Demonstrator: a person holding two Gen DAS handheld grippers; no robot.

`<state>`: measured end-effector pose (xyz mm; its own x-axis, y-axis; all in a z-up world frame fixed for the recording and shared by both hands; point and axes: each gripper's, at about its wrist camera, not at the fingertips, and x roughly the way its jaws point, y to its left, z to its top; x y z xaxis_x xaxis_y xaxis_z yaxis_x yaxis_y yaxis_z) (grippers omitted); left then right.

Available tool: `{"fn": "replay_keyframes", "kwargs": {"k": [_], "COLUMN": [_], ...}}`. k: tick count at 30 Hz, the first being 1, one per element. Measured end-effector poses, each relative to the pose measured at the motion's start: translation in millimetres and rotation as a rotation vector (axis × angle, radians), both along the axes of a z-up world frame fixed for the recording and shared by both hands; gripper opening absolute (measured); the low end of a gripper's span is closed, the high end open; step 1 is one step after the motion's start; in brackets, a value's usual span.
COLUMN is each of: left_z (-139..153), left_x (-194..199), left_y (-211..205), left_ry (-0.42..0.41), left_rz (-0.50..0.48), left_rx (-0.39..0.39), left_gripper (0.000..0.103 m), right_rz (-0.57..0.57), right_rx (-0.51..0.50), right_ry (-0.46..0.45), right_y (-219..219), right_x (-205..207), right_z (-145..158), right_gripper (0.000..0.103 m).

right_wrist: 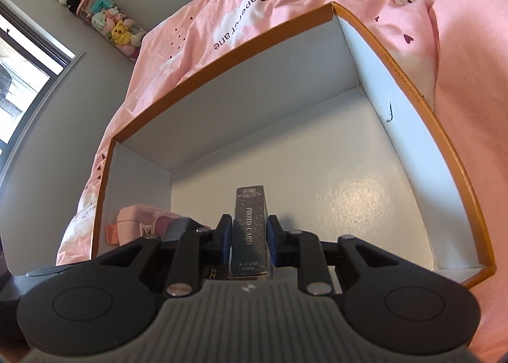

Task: Organize objects
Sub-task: 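Lower both boxes into the shoebox beside the pink items with both tools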

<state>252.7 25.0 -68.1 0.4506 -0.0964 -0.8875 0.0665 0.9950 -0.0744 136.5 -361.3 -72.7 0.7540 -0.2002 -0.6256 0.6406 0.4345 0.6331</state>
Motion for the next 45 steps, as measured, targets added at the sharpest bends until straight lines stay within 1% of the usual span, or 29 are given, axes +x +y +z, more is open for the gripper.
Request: {"fn": "replay_keyframes", "kwargs": {"k": [3,5,9,10,11,13,16,18,21,24,26,29,31,33,38,45], "left_z": [-3.5,-6.1,-5.3,-3.8,-1.5,5.3,18.1,28.9,43.6,51.3,52.3,50.7,49.6,49.0,45.9,44.8], "left_x": [0.0,0.0,-0.3,-1.1,-2.2,-5.6,-12.2,-19.0,-27.1,-30.4,-30.1,-31.3,-32.6,-34.1,-38.4,-48.7], "left_y": [-2.9,-2.6,1.3,3.0,5.1,9.9,16.7,25.5,41.9,54.7,60.5,66.3,68.5,69.0,67.3,63.3], "left_ry": [0.024,0.033,0.042,0.040,0.034,0.019,0.006,-0.021,-0.075,-0.110,-0.117,-0.113,-0.112,-0.114,-0.112,-0.120], "left_rz": [-0.012,-0.018,-0.025,-0.027,-0.029,-0.033,-0.048,-0.044,-0.006,0.047,0.066,0.077,0.082,0.082,0.083,0.082], "left_rx": [0.015,0.019,-0.002,-0.015,-0.030,-0.066,-0.077,-0.103,-0.148,-0.164,-0.165,-0.173,-0.181,-0.190,-0.214,-0.232], "left_gripper": [0.038,0.041,0.041,0.043,0.048,0.052,0.052,0.052,0.052,0.053,0.053,0.052,0.052,0.052,0.052,0.052], "right_rz": [0.000,0.007,0.036,0.027,0.033,0.045,0.067,0.088,0.133,0.166,0.179,0.215,0.227,0.230,0.225,0.226], "right_rx": [-0.005,0.001,0.004,0.011,0.009,0.006,0.020,0.027,0.028,0.034,0.022,0.053,0.045,0.031,0.062,0.014], "right_ry": [0.008,0.017,0.052,0.047,0.053,0.063,0.069,0.075,0.091,0.108,0.115,0.110,0.125,0.138,0.126,0.144], "right_y": [0.9,-0.3,-1.1,-1.3,-1.5,-1.3,-0.8,0.0,3.8,8.4,11.5,13.4,16.5,18.2,15.3,20.9], "right_x": [2.1,4.7,11.4,13.0,14.4,18.0,21.9,26.4,34.9,42.0,45.1,49.2,51.7,54.4,55.8,52.9], "right_z": [0.1,0.2,0.7,1.4,1.9,2.6,1.9,1.0,-0.1,-2.3,-0.4,0.2,3.1,3.5,-3.6,2.8], "right_gripper": [0.024,0.024,0.024,0.024,0.024,0.024,0.025,0.025,0.025,0.025,0.025,0.022,0.022,0.022,0.022,0.026]}}
